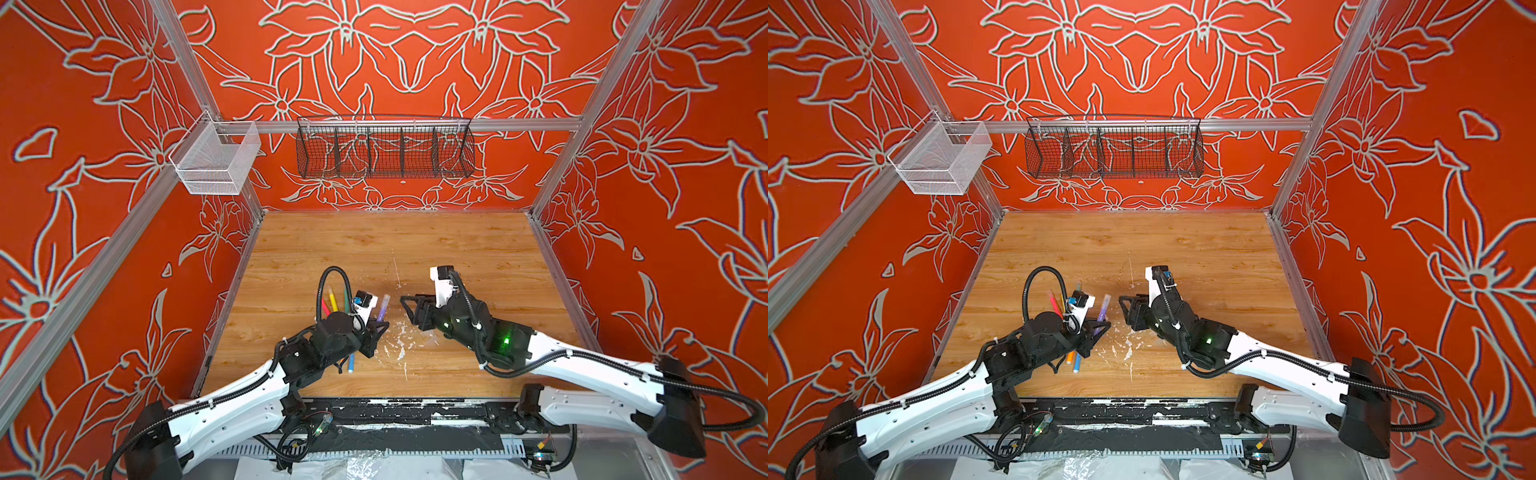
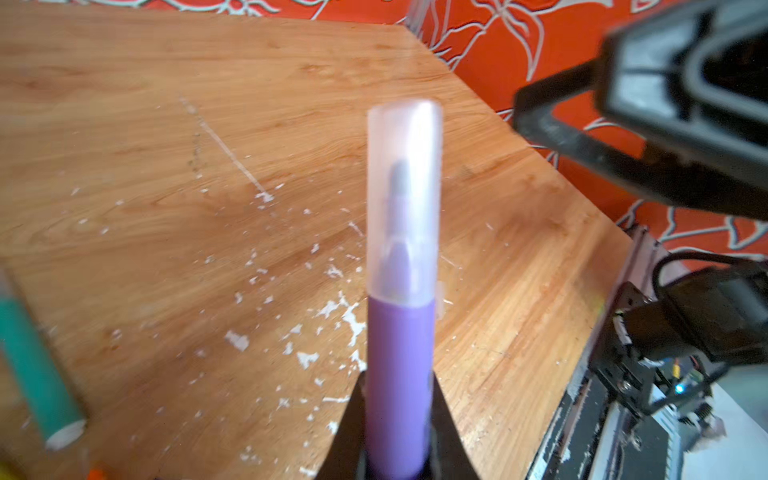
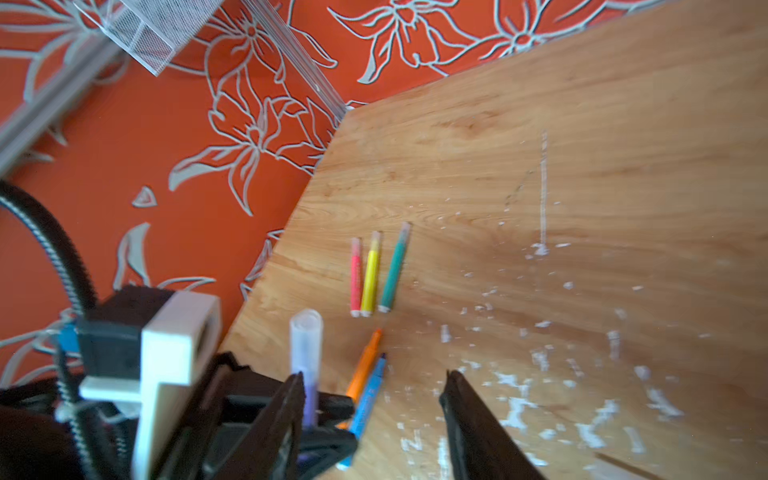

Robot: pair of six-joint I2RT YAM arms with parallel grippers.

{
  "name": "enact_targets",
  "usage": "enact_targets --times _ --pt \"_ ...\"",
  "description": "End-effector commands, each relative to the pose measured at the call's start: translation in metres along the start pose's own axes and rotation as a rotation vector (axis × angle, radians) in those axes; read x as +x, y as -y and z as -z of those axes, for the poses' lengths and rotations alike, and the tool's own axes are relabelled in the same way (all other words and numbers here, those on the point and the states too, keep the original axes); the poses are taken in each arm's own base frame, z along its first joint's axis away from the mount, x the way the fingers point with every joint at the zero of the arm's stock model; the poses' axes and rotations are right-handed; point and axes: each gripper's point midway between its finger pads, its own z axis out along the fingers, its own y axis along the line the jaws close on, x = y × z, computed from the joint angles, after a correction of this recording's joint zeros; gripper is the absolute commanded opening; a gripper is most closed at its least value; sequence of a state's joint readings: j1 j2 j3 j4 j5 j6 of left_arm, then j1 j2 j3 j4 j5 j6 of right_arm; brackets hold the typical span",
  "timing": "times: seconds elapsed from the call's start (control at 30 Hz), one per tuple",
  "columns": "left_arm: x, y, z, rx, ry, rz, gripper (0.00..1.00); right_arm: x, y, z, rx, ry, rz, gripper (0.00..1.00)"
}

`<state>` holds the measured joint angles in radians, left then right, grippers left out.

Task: Insert the pens into the pen caps
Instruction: 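Withdraw the right gripper while the left gripper lowers the capped purple marker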

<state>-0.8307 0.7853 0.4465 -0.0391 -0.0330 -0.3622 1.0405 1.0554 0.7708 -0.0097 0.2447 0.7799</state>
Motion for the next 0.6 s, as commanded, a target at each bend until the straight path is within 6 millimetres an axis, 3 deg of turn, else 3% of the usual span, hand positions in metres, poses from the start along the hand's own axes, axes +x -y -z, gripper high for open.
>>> enact_targets --times 0.0,0.17,0.33,0.57 --pt "0.010 -0.021 0.009 -0.126 -0.061 0.114 0.00 -0.010 0.018 0.019 0.080 0.015 0.049 0.67" --pt "0.024 -0.023 -0.006 -0.134 -0.115 0.156 0.00 -0.019 0.048 0.044 0.190 0.050 0.089 0.76" --pt "0.033 -0.038 -0.030 -0.252 -0.195 0.175 0.00 -0.018 0.088 0.061 0.329 0.053 0.119 0.78" --pt "0.038 -0.057 -0.052 -0.421 -0.277 0.175 0.00 -0.023 0.141 0.071 0.511 0.074 0.208 0.86"
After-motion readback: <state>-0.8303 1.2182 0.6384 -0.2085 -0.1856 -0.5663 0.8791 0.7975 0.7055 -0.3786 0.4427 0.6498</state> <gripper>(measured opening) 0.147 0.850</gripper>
